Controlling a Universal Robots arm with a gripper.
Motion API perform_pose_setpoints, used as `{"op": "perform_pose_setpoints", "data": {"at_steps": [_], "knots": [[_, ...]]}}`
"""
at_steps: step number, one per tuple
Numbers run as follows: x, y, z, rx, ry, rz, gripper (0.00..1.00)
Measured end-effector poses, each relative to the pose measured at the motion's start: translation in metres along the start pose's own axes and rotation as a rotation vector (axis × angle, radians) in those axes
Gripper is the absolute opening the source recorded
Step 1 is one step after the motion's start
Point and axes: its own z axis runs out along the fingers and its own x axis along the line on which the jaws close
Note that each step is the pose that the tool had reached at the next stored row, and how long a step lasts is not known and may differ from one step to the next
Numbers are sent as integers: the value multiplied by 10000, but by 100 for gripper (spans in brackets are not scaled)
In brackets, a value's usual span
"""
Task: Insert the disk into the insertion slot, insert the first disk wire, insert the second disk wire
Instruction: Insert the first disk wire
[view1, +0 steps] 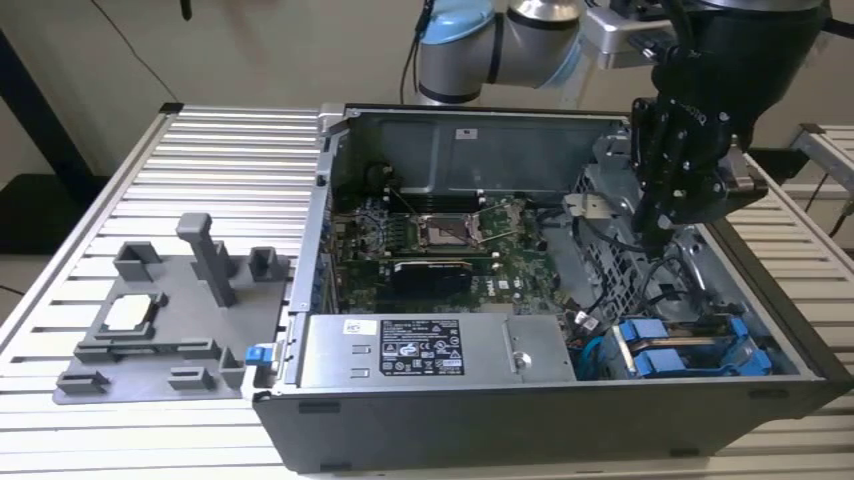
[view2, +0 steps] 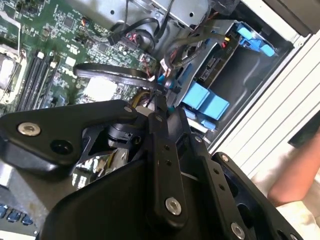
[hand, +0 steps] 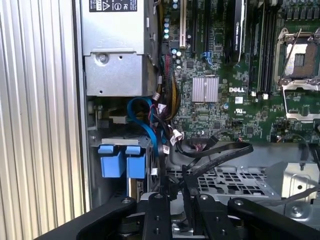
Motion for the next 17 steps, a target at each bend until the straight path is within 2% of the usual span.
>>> {"op": "perform_pose_setpoints", "data": {"at_steps": [3,4,5,7,9,10,14,16,17], "knots": [[-69,-1,-1,9,528,-49,26],[-103,0,1,21,646,-58,26],[-140,0,5,39,725,-64,26],[-205,3,21,79,789,-69,26],[-241,8,45,115,831,-82,26],[-251,9,54,124,875,-99,26],[-257,11,77,137,1179,-209,26],[-259,12,98,142,1271,-253,26],[-261,14,114,144,1279,-267,26]]}}
